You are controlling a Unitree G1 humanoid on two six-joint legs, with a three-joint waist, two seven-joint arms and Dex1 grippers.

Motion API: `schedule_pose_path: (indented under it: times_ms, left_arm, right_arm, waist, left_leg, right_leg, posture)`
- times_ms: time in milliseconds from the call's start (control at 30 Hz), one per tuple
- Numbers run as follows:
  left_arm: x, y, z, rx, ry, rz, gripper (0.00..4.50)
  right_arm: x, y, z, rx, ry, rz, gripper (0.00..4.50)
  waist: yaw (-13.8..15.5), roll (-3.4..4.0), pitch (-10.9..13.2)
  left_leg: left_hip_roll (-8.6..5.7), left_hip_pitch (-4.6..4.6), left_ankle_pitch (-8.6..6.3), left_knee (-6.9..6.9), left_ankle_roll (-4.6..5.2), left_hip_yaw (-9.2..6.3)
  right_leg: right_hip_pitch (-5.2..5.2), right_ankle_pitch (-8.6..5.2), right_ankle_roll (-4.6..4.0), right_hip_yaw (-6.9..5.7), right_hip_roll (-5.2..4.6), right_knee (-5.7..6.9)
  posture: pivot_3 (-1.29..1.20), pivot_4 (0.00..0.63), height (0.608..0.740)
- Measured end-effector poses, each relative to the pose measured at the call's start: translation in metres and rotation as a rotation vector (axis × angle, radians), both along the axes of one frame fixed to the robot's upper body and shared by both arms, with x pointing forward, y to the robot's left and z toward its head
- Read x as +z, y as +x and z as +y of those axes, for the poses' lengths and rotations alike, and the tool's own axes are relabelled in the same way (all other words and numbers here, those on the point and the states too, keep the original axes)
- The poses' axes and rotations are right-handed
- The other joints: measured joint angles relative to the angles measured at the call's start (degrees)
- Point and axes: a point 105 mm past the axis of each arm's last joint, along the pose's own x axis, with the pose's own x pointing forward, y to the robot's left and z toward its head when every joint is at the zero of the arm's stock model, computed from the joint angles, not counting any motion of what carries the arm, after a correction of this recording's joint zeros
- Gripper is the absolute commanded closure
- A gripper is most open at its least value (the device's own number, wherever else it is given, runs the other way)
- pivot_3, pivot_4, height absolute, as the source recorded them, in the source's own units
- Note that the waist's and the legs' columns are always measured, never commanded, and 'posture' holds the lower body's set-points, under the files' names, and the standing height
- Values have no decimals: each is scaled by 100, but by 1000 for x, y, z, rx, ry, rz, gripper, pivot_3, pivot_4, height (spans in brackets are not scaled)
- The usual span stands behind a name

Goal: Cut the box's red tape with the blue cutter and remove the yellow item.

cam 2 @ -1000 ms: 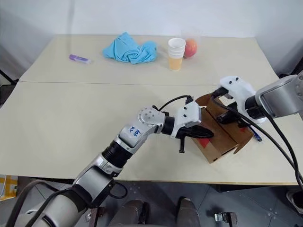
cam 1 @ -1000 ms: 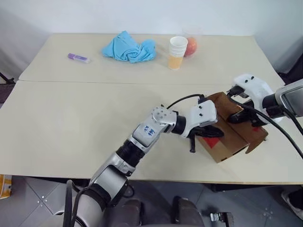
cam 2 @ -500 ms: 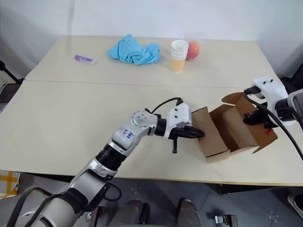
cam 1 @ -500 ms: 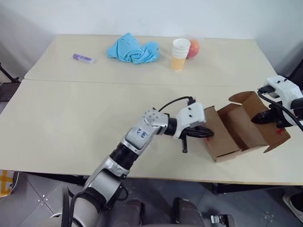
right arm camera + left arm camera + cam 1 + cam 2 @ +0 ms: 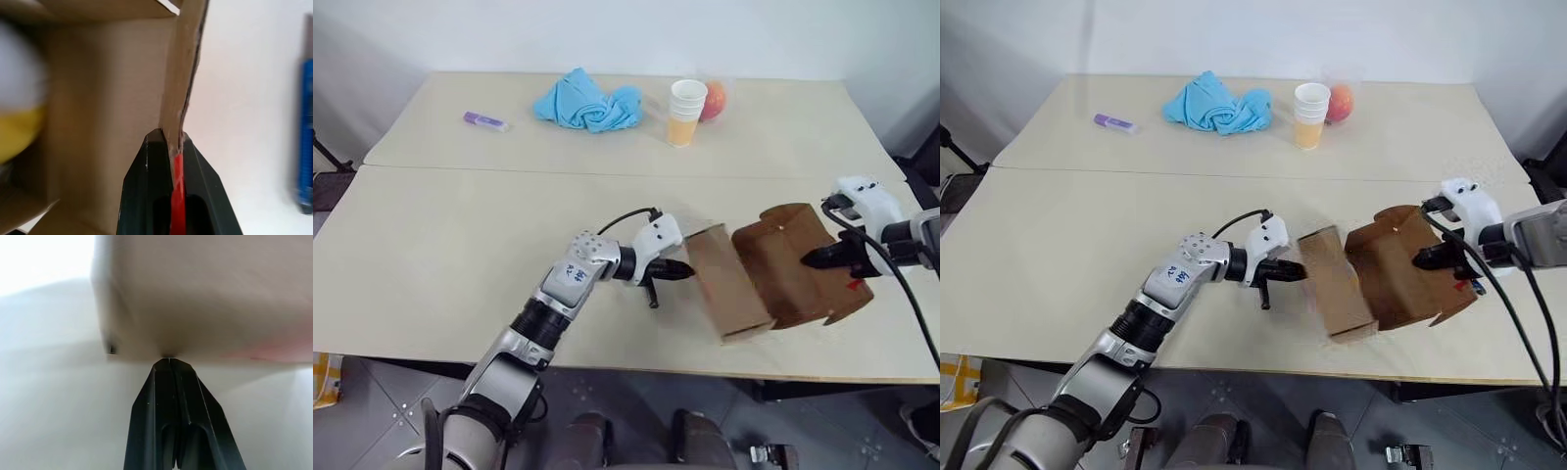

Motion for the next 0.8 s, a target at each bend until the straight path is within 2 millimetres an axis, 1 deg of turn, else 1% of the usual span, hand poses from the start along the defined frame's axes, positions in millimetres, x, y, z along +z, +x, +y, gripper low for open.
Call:
schedule_pose_path:
  times_ms: [67, 133, 167, 200, 267, 333, 367, 467, 533, 633, 733, 800]
  left_arm:
    - [-2, -1, 16, 2, 53, 12, 4500]
    - [-5, 1, 43, 24, 131, 33, 4500]
    - [-5, 2, 53, 36, 156, 39, 4500]
    - [-5, 2, 61, 41, 175, 46, 4500]
    - [2, -2, 66, 21, 149, 78, 4500]
    - [15, -10, 58, -42, 63, 105, 4500]
    - [23, -15, 49, -86, 12, 105, 4500]
    - [59, -30, 2, -240, -127, 42, 4500]
    - [69, -41, -21, -315, -162, -4, 4500]
    - [66, -50, -37, -352, -168, -11, 4500]
    - [59, -49, -45, -346, -148, -23, 4500]
    - [55, -49, -47, -346, -126, -35, 4500]
  right_arm:
    - [-5, -1, 0, -12, -5, -1, 4472]
    - [-7, -2, -2, -23, -16, -6, 4472]
    - [-6, -2, -2, -26, -23, -14, 4472]
    - [-4, -2, -2, -26, -29, -30, 4472]
    - [0, -2, -2, -23, -40, -54, 4472]
    - [2, -2, 0, -17, -50, -64, 4472]
    - [2, -1, 1, -14, -52, -66, 4472]
    - [8, 2, 4, -3, -65, -87, 4472]
    - [9, 3, 7, 9, -76, -88, 4472]
    - [6, 3, 7, 8, -83, -76, 4472]
    - [5, 4, 8, 12, -95, -68, 4472]
    - [6, 5, 8, 15, -97, -69, 4472]
  waist:
    - [-20, 1, -1]
    - [-64, 3, -2]
    - [-90, 5, -2]
    - [-116, 5, -2]
    - [-107, 4, -2]
    - [-104, 4, -2]
    - [-103, 4, -2]
    - [-62, 4, -1]
    - [-87, 4, -2]
    - [-140, 4, -2]
    - [-163, 5, -2]
    - [-149, 5, -2]
  left_leg:
    - [0, 0, 0, -3, -1, 2]
    - [0, 0, 1, -4, -2, 3]
    - [0, 0, 1, -4, -2, 3]
    - [-1, 0, 1, -4, -2, 3]
    - [-1, -2, 0, -1, -1, -3]
    - [12, -9, 0, 3, 2, -8]
    - [12, -11, 0, 6, 3, -8]
    - [-3, -20, 0, 13, 6, -9]
    - [-17, -16, 0, 6, 6, -7]
    - [-13, -12, 1, -1, 3, -3]
    - [-9, -8, 2, 0, 3, 4]
    - [-9, -8, 2, 0, 3, 3]
  right_leg:
    - [-4, 0, 0, 3, 1, 2]
    - [-8, -1, -1, 4, 1, 7]
    - [-9, -1, -2, 4, 1, 9]
    - [-9, -1, -2, 5, 1, 9]
    - [-7, -1, -2, 3, -1, 10]
    - [-8, -1, -2, 3, -8, 10]
    - [-8, -1, -1, 3, -9, 9]
    - [-8, 2, 3, 2, -11, 7]
    - [-8, 2, 4, 3, -9, 6]
    - [-11, 1, 3, 4, -6, 7]
    - [-11, 1, 3, 9, -4, 8]
    - [-11, 1, 3, 10, -4, 9]
  posture:
    - [0, 150, 740]
    - [0, 150, 740]
    - [0, 150, 740]
    - [0, 150, 740]
    - [0, 150, 740]
    - [0, 150, 740]
    - [0, 150, 740]
    - [0, 150, 740]
    - [0, 150, 740]
    - [0, 150, 740]
    - [0, 150, 740]
    - [0, 150, 740]
